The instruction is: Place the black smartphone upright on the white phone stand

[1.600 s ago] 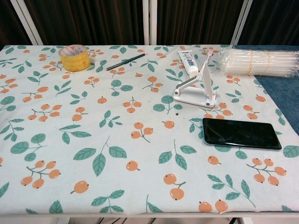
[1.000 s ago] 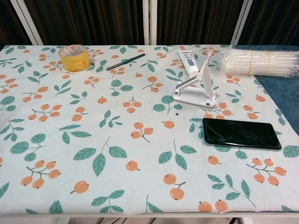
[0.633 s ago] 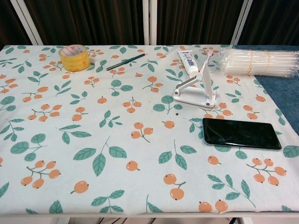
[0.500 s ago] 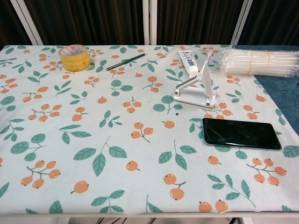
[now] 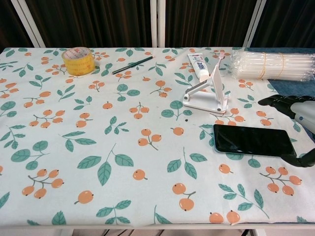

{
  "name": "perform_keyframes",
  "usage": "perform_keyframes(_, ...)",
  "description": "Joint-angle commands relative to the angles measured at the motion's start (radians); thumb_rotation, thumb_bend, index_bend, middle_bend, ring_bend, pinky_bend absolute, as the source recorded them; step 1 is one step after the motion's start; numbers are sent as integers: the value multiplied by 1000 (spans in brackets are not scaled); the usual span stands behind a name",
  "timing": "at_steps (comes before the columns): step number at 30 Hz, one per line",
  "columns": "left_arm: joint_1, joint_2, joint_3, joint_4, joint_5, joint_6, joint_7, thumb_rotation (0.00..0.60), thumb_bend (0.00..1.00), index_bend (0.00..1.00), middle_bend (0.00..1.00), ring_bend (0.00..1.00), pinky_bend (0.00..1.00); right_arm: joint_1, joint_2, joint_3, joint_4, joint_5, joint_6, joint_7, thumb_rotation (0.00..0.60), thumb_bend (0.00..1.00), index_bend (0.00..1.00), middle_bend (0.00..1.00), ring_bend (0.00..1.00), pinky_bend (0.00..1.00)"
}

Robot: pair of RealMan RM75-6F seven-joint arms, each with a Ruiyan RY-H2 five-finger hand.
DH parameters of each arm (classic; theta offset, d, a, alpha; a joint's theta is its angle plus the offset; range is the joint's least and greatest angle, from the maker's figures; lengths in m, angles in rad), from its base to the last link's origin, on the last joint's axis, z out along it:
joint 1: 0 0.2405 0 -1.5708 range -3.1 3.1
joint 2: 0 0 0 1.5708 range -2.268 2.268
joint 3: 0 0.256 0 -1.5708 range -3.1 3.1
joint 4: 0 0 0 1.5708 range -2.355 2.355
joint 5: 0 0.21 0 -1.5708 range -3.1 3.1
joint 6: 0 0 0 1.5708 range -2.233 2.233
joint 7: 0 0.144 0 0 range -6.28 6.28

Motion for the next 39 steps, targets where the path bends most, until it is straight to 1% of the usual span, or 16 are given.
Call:
perform_keyframes(1, 0, -3, 2, 11, 5, 4, -15, 306, 152, 97, 88, 105, 212, 53, -50, 47, -61, 138, 9, -110, 600, 176, 0, 0, 0, 0)
perform_keyframes(8, -1, -6, 1, 22, 15, 15, -36, 304, 152, 97, 88, 105, 212, 128, -99, 85, -72, 328, 24, -183, 600, 176, 0, 0, 0, 0)
perform_keyframes(12, -1, -6, 1, 25, 12, 14, -43, 307, 152, 97, 88, 105, 212, 160, -113, 95, -73, 381, 44, -193, 600, 176, 0, 0, 0, 0)
perform_keyframes(15, -2, -9, 2, 27, 11, 10, -47, 306, 152, 97, 88, 105, 213, 179, -117, 99, -71, 404, 46, -179, 600, 176, 0, 0, 0, 0)
perform_keyframes(23, -7, -9, 2, 20, 13, 5, -41, 308, 152, 97, 87, 105, 213, 223, -119, 88, -47, 463, 42, -155, 600, 176, 5, 0, 0, 0)
perform_keyframes(34, -11, -9, 4, 14, 8, -8, -32, 306, 152, 97, 88, 105, 213, 277, -122, 74, -42, 528, 36, -116, 600, 176, 72, 0, 0, 0)
perform_keyframes(39, -11, -8, 3, 14, 7, -8, -33, 308, 152, 97, 88, 105, 213, 293, -136, 62, -28, 529, 51, -101, 600, 183, 149, 0, 0, 0)
